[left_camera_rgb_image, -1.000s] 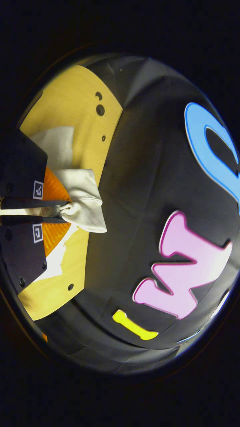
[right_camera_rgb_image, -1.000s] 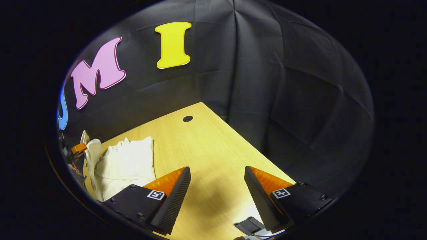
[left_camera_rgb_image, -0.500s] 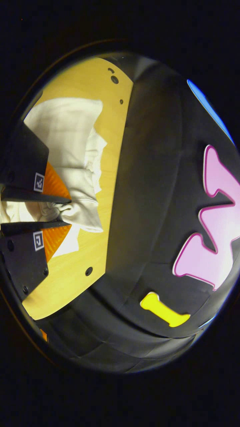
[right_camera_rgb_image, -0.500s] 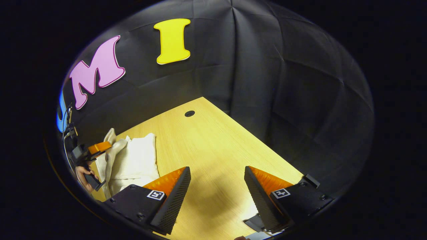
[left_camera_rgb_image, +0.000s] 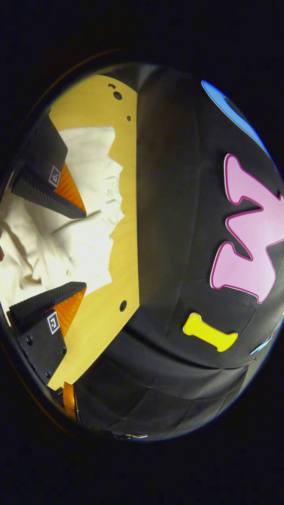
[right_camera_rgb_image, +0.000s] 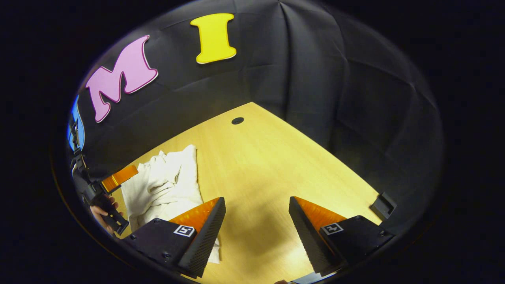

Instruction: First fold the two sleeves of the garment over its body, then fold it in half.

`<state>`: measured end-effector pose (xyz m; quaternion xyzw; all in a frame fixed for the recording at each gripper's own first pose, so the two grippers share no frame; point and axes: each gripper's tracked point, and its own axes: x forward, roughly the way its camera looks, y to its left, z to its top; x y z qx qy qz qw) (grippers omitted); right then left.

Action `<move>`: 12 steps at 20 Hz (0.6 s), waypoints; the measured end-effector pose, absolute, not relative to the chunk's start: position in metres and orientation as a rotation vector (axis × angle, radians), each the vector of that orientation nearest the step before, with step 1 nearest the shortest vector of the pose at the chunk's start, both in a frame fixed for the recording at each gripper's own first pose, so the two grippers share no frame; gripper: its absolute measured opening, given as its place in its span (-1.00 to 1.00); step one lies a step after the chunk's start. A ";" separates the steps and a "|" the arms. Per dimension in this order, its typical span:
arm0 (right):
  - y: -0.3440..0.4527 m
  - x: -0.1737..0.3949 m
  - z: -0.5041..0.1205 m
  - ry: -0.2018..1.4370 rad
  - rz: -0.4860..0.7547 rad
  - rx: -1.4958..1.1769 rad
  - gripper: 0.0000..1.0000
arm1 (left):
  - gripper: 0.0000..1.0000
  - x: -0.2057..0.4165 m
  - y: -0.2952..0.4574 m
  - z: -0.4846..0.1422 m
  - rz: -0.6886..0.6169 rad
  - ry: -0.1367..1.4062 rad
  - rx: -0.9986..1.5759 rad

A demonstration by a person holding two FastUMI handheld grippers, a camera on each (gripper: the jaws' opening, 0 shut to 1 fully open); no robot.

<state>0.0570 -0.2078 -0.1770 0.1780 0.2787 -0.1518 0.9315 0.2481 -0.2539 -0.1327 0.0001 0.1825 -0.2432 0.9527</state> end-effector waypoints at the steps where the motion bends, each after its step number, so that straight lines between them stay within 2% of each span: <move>1: -0.198 0.060 -0.179 0.575 -0.291 0.361 0.98 | 0.96 0.241 -0.236 -0.136 -0.476 0.369 0.023; 6: -0.134 0.071 -0.200 0.629 -0.163 0.350 0.98 | 0.96 0.190 -0.150 -0.160 -0.373 0.425 0.035; 12: -0.071 0.060 -0.237 0.731 -0.039 0.317 0.99 | 0.96 0.117 -0.080 -0.226 -0.255 0.577 0.006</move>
